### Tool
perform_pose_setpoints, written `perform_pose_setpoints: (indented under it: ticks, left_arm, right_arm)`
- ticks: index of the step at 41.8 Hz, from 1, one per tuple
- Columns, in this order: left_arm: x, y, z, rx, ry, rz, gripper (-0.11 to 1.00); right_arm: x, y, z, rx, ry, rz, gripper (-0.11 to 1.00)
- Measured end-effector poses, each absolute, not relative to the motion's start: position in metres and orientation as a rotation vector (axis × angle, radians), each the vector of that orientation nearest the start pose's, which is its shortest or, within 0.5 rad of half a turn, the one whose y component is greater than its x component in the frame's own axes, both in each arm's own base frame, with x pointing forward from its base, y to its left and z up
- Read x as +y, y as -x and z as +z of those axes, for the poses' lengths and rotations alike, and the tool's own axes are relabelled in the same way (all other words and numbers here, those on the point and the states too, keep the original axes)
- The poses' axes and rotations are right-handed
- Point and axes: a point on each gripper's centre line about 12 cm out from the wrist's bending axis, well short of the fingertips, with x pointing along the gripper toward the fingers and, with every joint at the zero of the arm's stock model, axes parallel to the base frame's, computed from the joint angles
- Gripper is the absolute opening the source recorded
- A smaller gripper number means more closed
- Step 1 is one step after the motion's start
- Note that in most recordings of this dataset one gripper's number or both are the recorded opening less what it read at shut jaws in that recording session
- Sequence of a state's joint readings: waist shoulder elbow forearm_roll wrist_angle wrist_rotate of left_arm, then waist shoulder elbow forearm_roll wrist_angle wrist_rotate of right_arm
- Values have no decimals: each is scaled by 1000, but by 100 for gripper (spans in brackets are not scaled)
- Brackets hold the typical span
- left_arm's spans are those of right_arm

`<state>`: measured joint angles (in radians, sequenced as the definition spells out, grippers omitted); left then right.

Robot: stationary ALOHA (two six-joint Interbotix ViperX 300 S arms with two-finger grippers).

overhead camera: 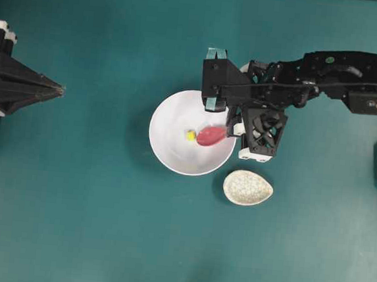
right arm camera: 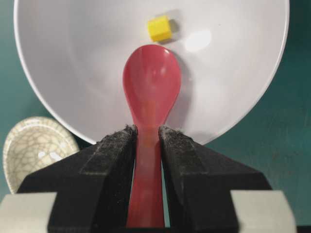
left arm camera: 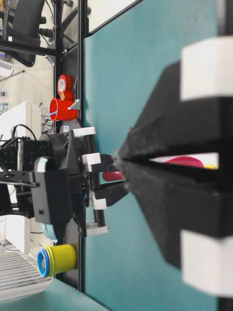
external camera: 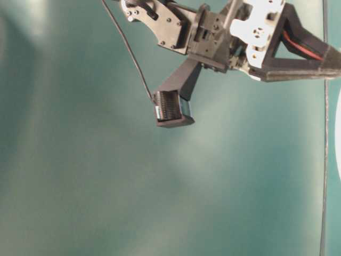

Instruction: Scoop the yellow hexagonal prism block from the bowl with a spoon using the right arm.

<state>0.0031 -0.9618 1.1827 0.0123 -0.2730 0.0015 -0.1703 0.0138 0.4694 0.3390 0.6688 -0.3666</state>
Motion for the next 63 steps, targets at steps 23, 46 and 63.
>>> perform_pose_setpoints:
  ticks: [23,46,63]
  left_arm:
    - [0,-199,288,-51,-15,0,0]
    - [0,-199,287,-41,-15,0,0]
    - [0,-199,287,-41,-15,0,0]
  right_arm:
    - [-34,-400,178,995,-82,67,23]
    - [-40,-407,181,923,-56,37,23]
    - [-38,-400,208,879,-60,39,23]
